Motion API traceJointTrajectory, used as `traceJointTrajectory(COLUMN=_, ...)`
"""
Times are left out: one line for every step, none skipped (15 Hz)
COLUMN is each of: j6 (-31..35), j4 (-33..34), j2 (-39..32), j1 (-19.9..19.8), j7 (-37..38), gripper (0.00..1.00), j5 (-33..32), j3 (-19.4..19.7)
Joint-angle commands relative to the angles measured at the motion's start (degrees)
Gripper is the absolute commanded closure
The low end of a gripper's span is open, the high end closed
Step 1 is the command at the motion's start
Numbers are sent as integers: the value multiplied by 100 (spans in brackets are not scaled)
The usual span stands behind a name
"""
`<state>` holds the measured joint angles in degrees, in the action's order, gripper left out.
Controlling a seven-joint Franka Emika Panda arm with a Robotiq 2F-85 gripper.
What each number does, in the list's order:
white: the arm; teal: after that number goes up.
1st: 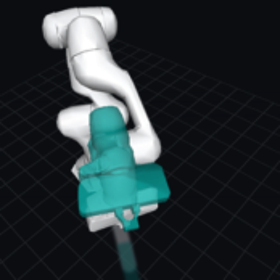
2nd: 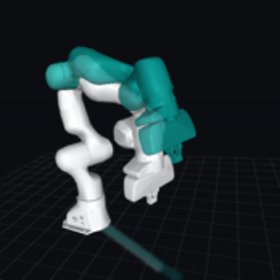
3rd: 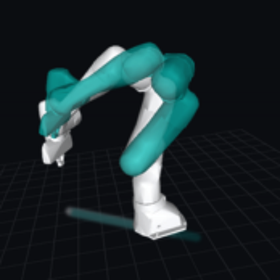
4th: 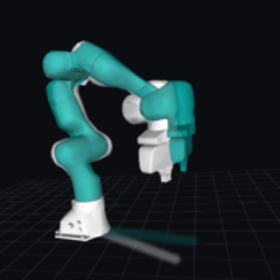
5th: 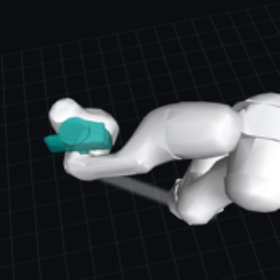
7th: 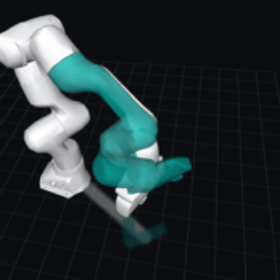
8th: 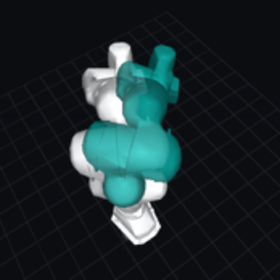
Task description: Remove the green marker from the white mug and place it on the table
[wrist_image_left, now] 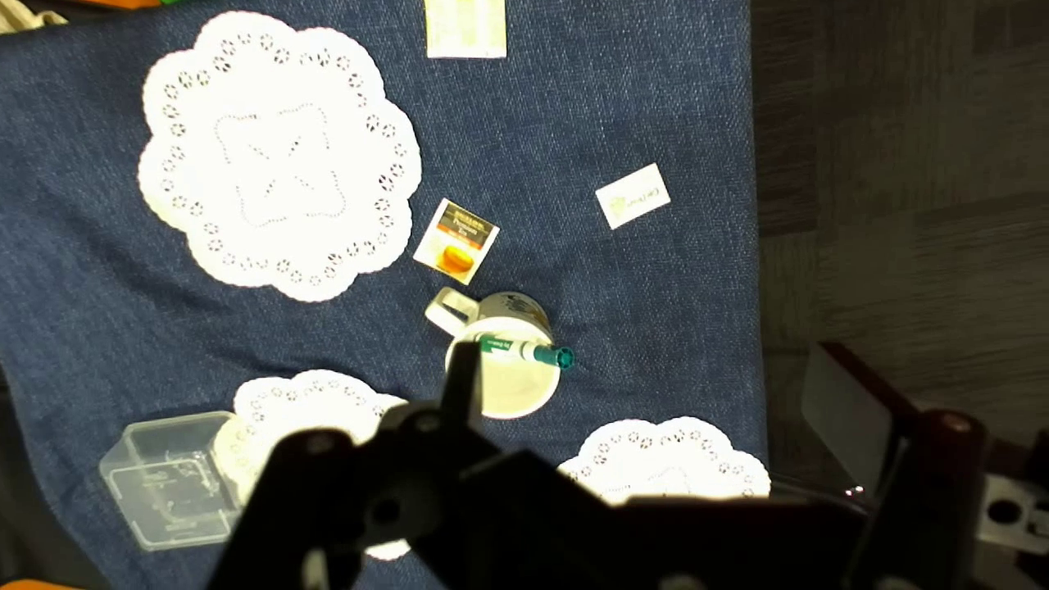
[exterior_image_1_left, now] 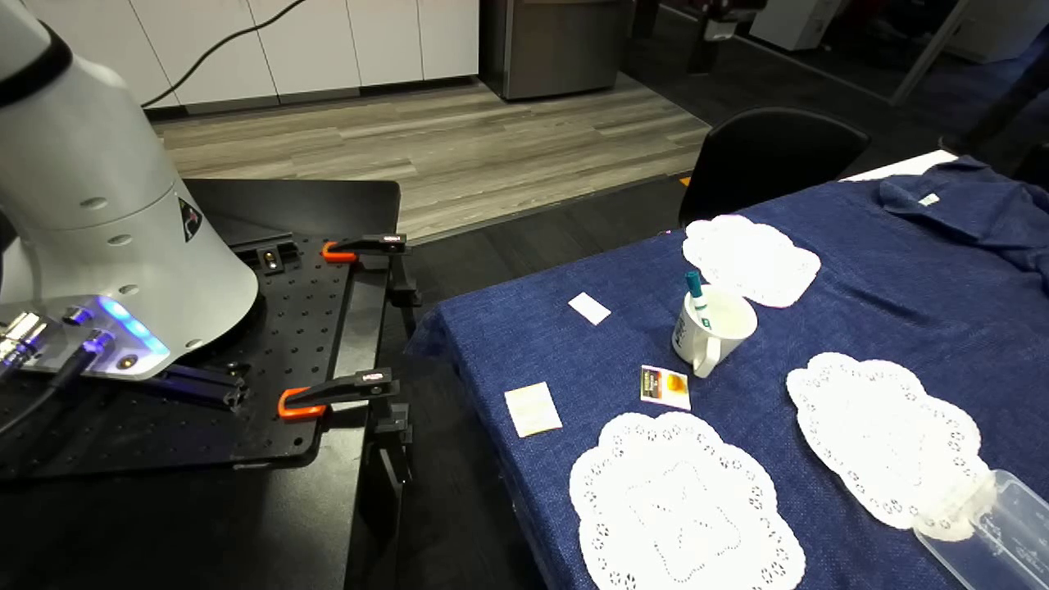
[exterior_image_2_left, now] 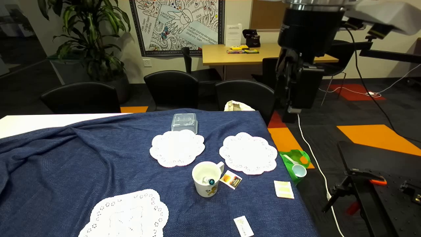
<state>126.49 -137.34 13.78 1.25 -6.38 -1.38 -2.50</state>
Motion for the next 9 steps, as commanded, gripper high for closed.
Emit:
traceJointTrajectory(j6=460, j4=-77, j2=-89, j1=114, j7=-706, gripper=0, j5=403, j3=244)
traceJointTrajectory(j6=521, j4=-70, j2=-132, j1=139, j7=-988, gripper=0, j5=576, j3=304)
traceJointTrajectory(j6=608, j4=-56, j2=-193, j1=131, j7=-1173, gripper=0, j5=648, j3=334)
traceJointTrajectory(j6=691, j4=-37, j2=-254, j1=136, j7=-1407, gripper=0, j5=750, j3=375)
traceJointTrajectory(j6=811, j4=-20, j2=-328, j1=136, j7=-1621, gripper=0, j5=827, j3=413)
traceJointTrajectory(j6=933, j4=-6, j2=-391, j1=156, j7=-1915, gripper=0, j5=979, j3=462)
traceJointTrajectory(j6=1139, j4=-16, j2=-456, j1=189, j7=-2276, gripper=0, j5=1208, j3=521)
traceJointTrajectory(j6=1321, j4=-11, j2=-526, j1=209, j7=-2588, gripper=0, j5=1390, j3=563)
traceJointTrajectory(j6=1487, j4=6, j2=-604, j1=256, j7=-3017, gripper=0, j5=1683, j3=615)
